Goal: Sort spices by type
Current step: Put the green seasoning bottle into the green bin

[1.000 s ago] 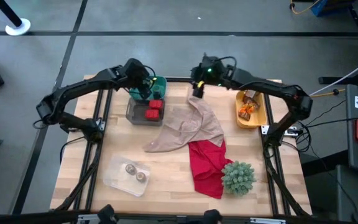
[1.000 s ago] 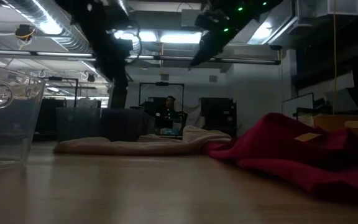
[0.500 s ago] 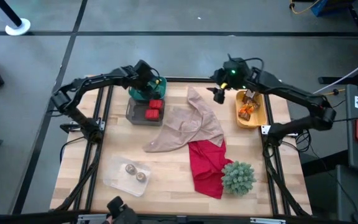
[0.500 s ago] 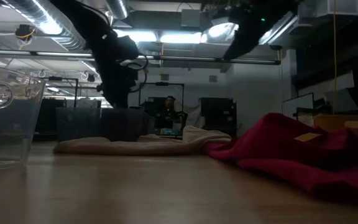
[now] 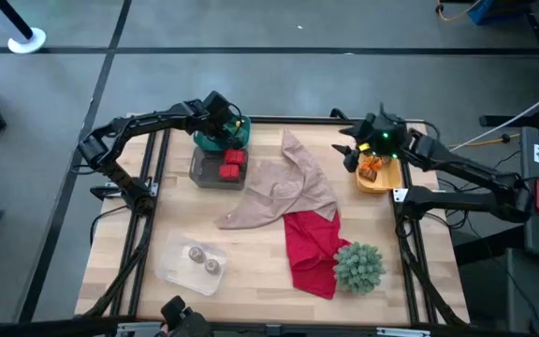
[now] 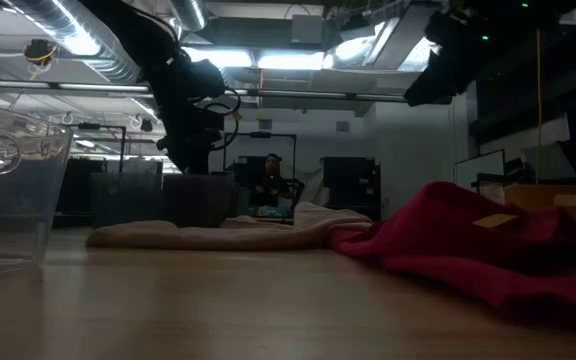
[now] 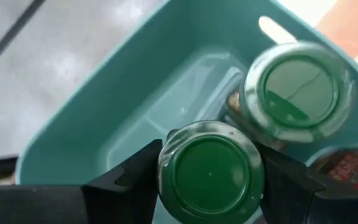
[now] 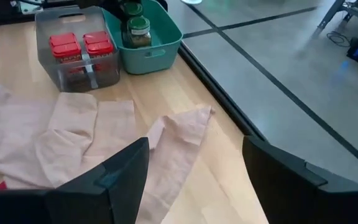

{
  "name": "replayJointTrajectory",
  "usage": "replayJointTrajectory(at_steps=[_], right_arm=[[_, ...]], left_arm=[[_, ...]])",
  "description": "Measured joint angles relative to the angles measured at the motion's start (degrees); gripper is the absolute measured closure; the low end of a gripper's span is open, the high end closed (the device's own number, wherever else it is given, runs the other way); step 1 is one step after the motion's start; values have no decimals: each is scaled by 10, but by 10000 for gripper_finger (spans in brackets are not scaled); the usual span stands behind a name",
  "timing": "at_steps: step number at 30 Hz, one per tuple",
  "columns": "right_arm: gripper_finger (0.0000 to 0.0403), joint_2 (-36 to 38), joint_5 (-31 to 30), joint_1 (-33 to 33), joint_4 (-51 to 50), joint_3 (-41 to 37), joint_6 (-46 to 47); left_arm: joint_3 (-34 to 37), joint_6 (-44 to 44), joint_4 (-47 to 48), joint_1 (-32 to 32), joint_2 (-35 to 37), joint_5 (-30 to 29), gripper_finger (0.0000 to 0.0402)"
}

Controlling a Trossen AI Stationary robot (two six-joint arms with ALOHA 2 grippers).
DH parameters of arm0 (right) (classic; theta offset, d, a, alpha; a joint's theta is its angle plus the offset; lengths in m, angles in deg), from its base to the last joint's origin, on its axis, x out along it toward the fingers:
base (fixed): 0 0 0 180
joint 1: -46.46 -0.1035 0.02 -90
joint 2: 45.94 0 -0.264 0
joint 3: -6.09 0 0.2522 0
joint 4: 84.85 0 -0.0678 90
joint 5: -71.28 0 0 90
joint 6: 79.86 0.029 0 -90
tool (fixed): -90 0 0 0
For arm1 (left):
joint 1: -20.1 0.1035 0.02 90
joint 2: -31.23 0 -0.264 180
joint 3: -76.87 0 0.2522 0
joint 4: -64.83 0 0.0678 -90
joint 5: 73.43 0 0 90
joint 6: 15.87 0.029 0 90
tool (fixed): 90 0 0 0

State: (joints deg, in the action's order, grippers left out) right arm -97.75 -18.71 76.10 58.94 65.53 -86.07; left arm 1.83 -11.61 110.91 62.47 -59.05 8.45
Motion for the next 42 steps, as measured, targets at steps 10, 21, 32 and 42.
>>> replayJointTrajectory(at_steps=[10, 21, 32, 42], right_arm=[[143, 75, 20, 0, 2, -42, 31], [143, 141, 25, 0, 17, -113, 46], [143, 164, 38, 0, 12, -118, 45], [143, 310, 71, 0, 92, -245, 74]], left_arm=[[0, -57, 22, 0, 4, -32, 192], [0, -54, 35, 0, 11, -32, 192], [0, -125, 46, 1, 10, -32, 191], [0, -102, 44, 1, 10, -32, 191]])
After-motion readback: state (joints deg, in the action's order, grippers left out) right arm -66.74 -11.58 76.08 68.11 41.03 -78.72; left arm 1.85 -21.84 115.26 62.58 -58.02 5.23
